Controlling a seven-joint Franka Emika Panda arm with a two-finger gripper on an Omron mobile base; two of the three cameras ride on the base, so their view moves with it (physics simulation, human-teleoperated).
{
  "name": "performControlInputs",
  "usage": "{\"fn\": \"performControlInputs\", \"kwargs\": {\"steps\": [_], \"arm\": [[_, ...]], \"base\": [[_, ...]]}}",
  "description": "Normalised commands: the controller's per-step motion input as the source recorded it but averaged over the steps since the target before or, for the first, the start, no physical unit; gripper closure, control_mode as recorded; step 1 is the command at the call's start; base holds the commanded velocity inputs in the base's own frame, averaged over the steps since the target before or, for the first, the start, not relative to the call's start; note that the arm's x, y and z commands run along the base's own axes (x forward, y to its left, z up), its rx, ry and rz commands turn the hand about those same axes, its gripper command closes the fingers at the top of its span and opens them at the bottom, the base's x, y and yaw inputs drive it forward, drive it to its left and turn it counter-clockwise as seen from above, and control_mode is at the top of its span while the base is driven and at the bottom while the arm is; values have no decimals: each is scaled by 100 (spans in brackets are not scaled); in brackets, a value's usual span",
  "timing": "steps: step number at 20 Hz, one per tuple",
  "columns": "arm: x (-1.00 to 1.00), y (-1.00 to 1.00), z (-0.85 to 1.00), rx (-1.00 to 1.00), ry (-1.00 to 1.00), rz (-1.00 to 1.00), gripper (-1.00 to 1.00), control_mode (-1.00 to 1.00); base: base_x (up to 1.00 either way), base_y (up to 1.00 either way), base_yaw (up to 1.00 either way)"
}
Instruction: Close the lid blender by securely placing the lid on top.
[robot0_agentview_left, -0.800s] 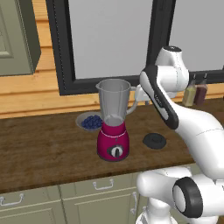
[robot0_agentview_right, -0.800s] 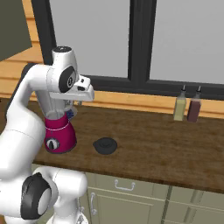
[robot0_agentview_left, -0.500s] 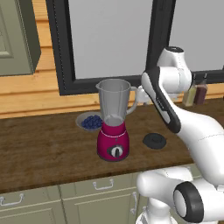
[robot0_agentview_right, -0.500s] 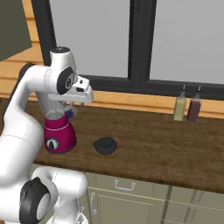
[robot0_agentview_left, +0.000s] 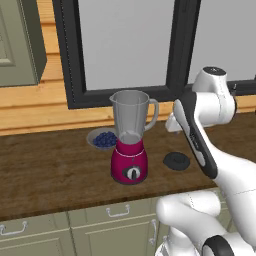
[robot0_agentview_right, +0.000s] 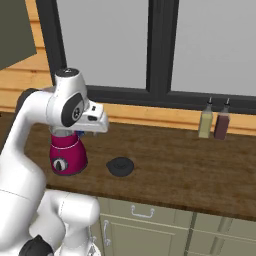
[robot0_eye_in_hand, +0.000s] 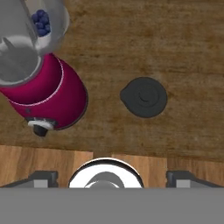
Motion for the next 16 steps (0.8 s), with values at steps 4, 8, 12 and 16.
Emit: {"fn": "performControlInputs", "kwargs": {"steps": [4,8,12,16], "arm": [[-6,-16,-27,-2,0,0,-100,-100],[7,-19,-30,0,-2,0,-100,-100],[23,-28,-39,0,-1,0,-100,-100],[22,-26,-42,0,0,0,-100,-100]], "base": [[0,0,0],[0,0,0],[0,0,0],[0,0,0]]}}
